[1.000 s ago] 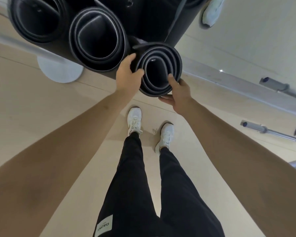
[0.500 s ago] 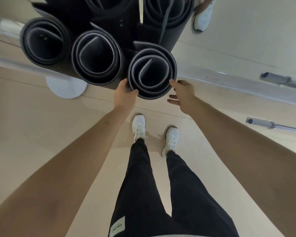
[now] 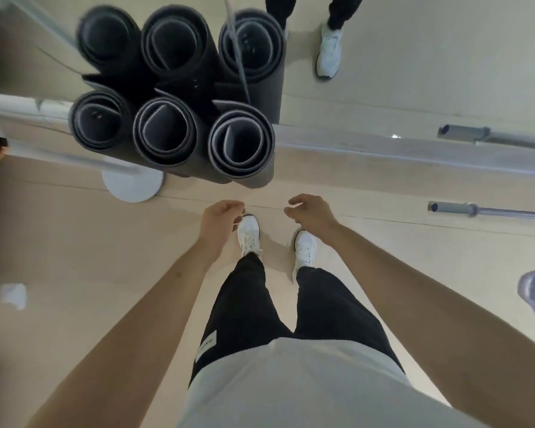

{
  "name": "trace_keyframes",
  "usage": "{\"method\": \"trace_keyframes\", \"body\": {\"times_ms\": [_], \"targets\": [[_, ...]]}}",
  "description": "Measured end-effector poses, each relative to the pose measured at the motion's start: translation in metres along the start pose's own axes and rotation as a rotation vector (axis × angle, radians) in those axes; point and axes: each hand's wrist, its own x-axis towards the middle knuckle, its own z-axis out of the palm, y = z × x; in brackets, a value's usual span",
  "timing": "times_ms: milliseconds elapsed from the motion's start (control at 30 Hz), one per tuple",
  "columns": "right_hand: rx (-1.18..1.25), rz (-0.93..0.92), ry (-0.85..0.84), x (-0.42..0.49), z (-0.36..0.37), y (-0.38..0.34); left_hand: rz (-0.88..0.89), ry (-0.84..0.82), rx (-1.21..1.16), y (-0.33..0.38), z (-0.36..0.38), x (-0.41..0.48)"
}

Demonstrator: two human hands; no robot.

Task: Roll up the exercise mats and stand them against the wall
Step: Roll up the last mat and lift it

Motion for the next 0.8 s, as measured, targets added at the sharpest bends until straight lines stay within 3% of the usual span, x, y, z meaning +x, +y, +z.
{"method": "trace_keyframes", "body": {"times_ms": [233,433,567,800], "targets": [[-0.07,0.0,0.04,-0.1,-0.019,0.065,0.161,-0.094,0.166,0.007,0.025,-0.064],[0.04,0.041,0.206,-0.187,-0.02,0.105,0.334,-0.402,0.451,0.017,0.051,-0.097],[0.313,0.099,0.441,-0.241,0.007,0.124,0.43,-0.649,0.638,0.014,0.058,-0.125],[0.858,0.17,0.84,-0.34,0.112,0.151,0.54,-0.936,0.858,-0.024,0.073,-0.196]]}}
